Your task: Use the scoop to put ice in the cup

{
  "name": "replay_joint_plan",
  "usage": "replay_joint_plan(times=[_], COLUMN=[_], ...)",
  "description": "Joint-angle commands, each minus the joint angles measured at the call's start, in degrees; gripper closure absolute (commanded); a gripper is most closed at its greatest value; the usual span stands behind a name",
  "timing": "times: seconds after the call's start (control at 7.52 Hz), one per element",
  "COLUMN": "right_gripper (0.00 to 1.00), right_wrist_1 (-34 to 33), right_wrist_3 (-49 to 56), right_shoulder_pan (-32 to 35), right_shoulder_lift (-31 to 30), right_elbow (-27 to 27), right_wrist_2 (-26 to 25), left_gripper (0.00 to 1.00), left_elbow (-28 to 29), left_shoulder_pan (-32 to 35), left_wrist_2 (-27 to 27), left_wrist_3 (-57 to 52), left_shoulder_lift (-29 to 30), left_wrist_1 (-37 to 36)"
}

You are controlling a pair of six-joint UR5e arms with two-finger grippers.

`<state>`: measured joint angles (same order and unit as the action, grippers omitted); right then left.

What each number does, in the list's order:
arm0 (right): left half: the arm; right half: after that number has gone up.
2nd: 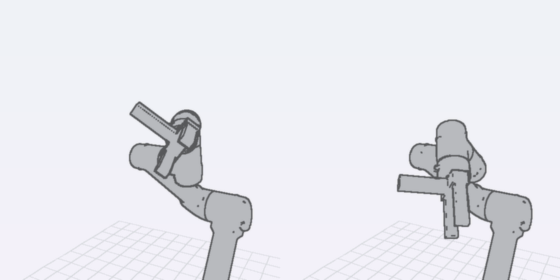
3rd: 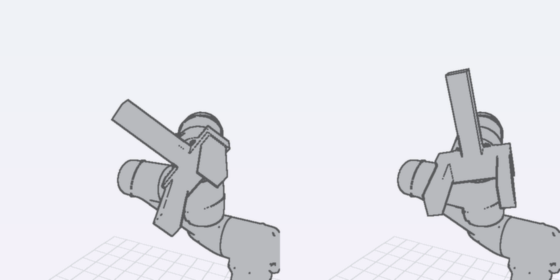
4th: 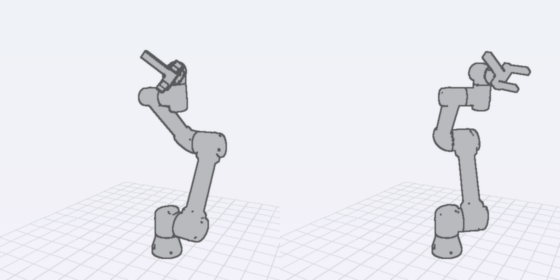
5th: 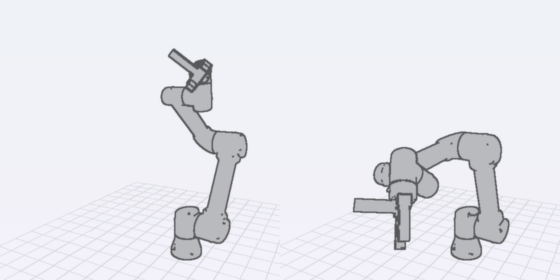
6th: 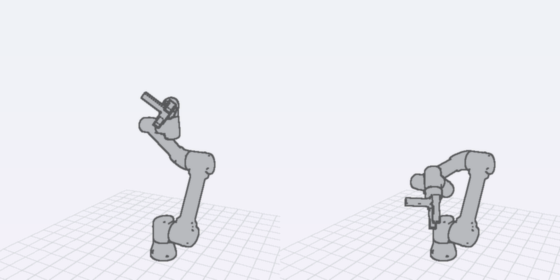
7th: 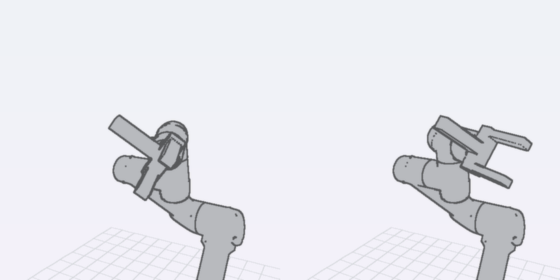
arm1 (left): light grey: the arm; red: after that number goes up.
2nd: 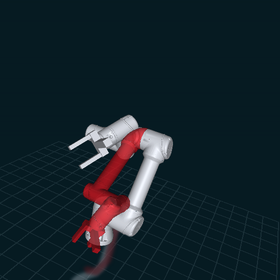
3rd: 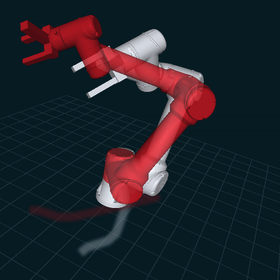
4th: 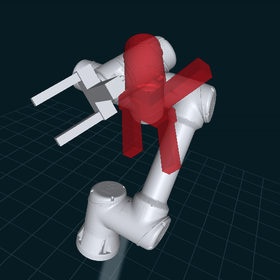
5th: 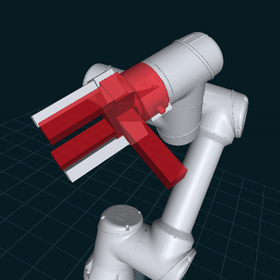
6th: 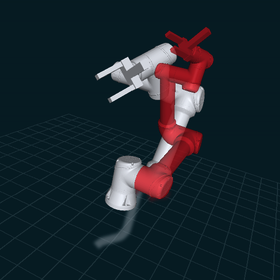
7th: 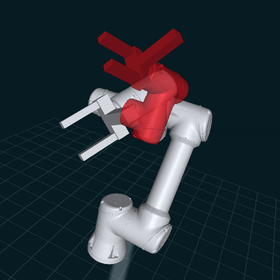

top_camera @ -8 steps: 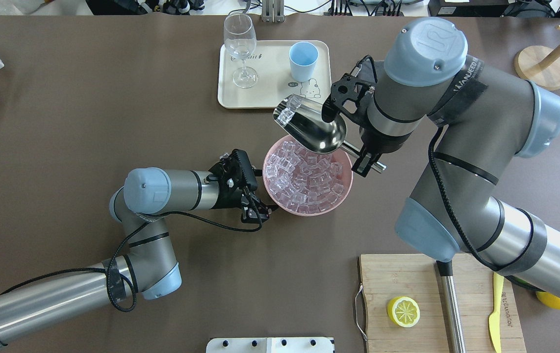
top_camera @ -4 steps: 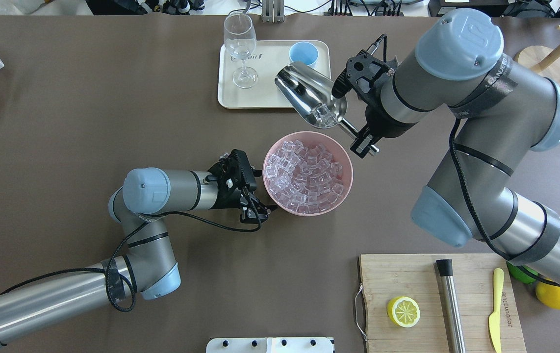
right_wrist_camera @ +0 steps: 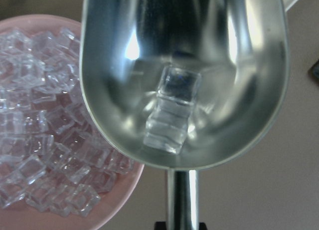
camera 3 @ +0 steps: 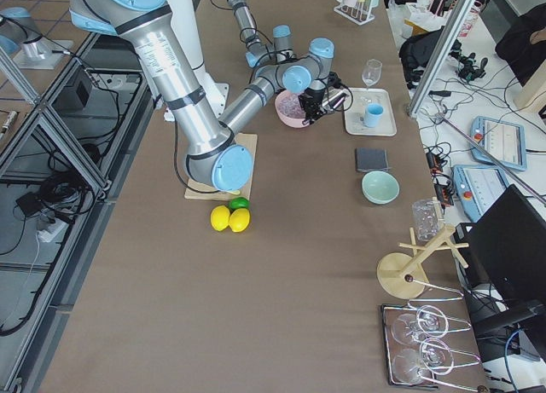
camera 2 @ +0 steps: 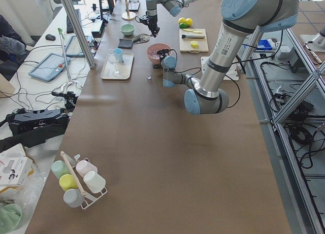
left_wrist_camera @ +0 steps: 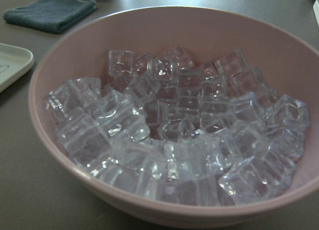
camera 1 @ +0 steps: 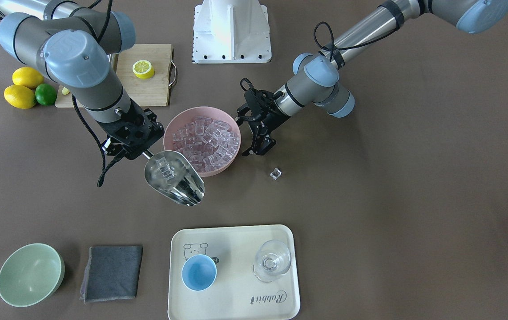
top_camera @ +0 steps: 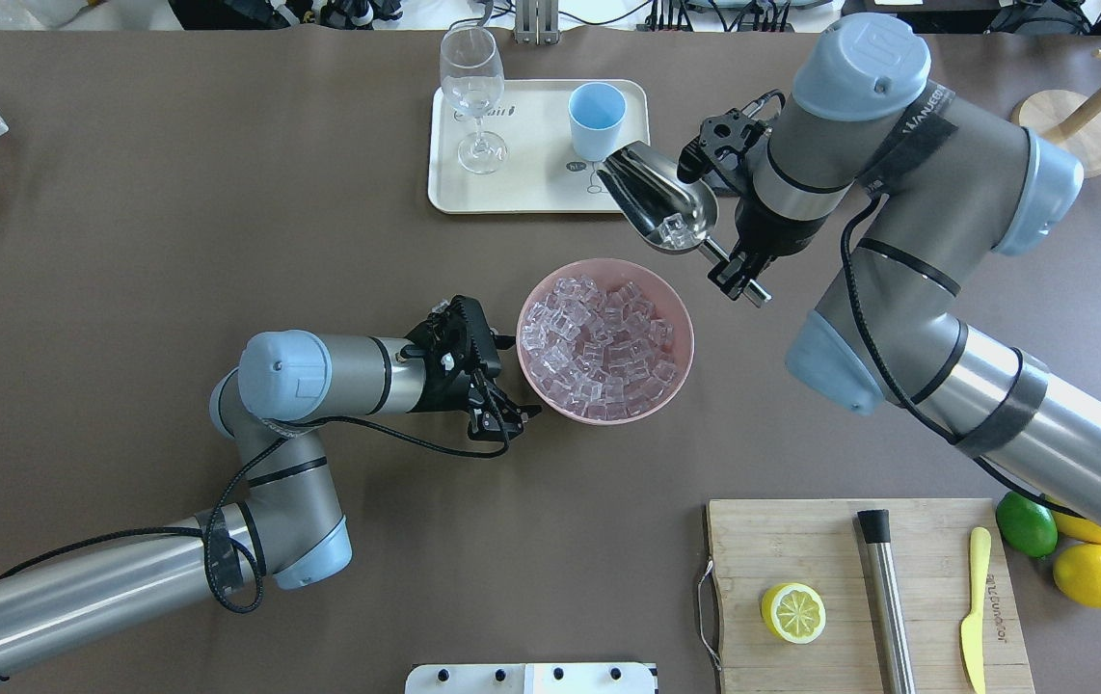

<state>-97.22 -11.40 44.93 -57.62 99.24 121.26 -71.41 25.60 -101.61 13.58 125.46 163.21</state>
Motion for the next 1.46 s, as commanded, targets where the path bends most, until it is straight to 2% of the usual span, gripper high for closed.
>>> replay_joint_plan(times=[0.0,0.27,0.4,0.67,0.8,0.93,1.06,1.33], right_gripper=[1.00,1.00,1.00,1.00,1.00,1.00,1.00,1.00], right_wrist_1=[-2.88,-4.11,-7.42,-14.28,-14.83,-18.15,-21.92,-26.95], right_wrist_3=[0.41,1.28,3.47,7.08,7.09,7.96,10.75,12.97], right_shoulder_pan=[3.40,6.38,7.27,9.12,9.03,9.03,9.03,9.03], right_shoulder_lift=[6.08,12.41,15.40,19.89,21.39,25.67,27.37,29.92], right_elbow=[-11.47,-21.67,-23.89,-25.14,-27.67,-33.09,-35.06,-38.23], right_wrist_2=[3.98,7.39,7.50,7.50,7.50,7.59,7.50,7.24], left_gripper=[0.02,0.02,0.02,0.02,0.02,0.02,0.02,0.02], left_elbow=[-0.22,-1.96,-4.67,-12.05,-13.47,-13.31,-13.49,-19.34], left_shoulder_pan=[0.41,3.20,5.49,12.59,15.59,16.14,16.67,24.28], left_wrist_2=[-0.25,-3.74,-6.64,-15.67,-18.59,-18.71,-18.80,-22.29], left_wrist_3=[-0.04,-0.13,0.04,-0.13,-0.30,-0.31,-0.22,-0.31], left_shoulder_lift=[-0.30,-1.96,-4.24,-9.77,-11.10,-11.11,-11.64,-17.50], left_wrist_1=[0.00,0.00,-0.35,-8.39,-11.75,-13.26,-15.54,-25.69])
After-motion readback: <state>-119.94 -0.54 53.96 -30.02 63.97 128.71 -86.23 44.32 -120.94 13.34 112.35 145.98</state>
